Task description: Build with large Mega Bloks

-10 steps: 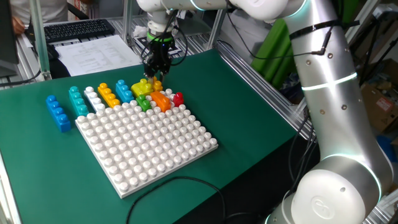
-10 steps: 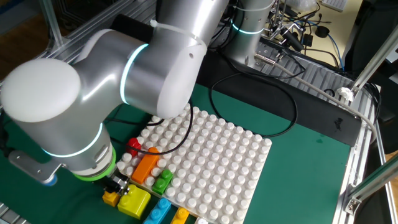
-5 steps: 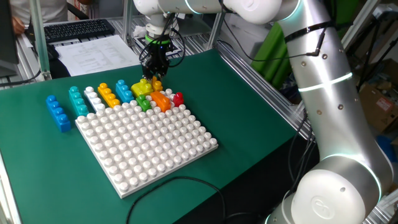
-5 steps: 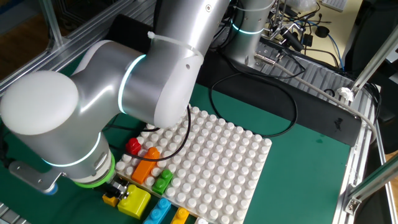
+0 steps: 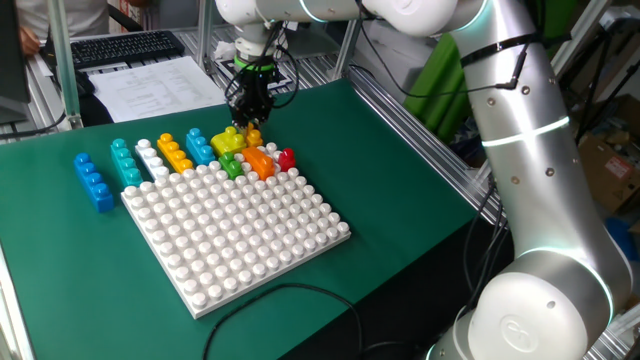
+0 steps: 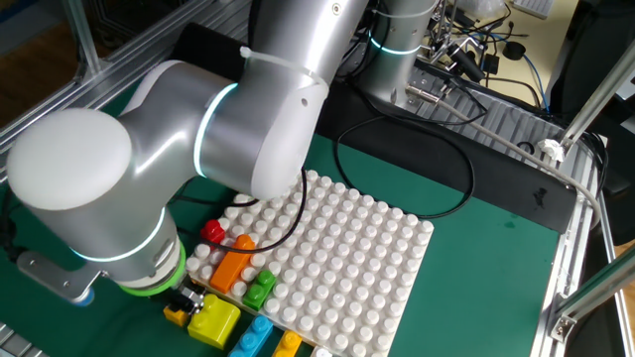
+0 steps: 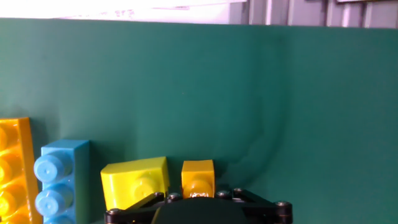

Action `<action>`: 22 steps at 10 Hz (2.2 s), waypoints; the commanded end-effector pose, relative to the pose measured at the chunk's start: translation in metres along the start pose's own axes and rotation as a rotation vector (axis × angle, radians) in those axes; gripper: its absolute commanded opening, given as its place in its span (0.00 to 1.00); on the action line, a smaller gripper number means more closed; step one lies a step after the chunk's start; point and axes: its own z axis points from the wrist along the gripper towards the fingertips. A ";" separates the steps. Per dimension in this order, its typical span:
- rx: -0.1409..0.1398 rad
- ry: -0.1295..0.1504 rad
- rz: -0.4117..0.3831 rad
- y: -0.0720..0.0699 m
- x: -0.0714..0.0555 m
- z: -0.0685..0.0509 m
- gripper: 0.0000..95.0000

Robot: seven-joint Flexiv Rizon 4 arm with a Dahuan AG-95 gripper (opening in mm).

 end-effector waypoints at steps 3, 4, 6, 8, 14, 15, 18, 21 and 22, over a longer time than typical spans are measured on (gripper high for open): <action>-0.006 0.057 0.033 -0.002 0.008 -0.031 0.00; -0.003 0.075 0.054 0.005 0.012 -0.043 0.00; -0.003 0.094 0.082 0.020 0.020 -0.061 0.00; -0.002 0.108 0.109 0.037 0.029 -0.070 0.00; 0.004 0.127 0.205 0.093 0.069 -0.079 0.00; 0.009 0.125 0.212 0.101 0.074 -0.077 0.00; 0.008 0.125 0.222 0.123 0.082 -0.066 0.00; -0.008 0.123 0.162 0.141 0.083 -0.056 0.00; -0.016 0.123 0.146 0.142 0.083 -0.055 0.00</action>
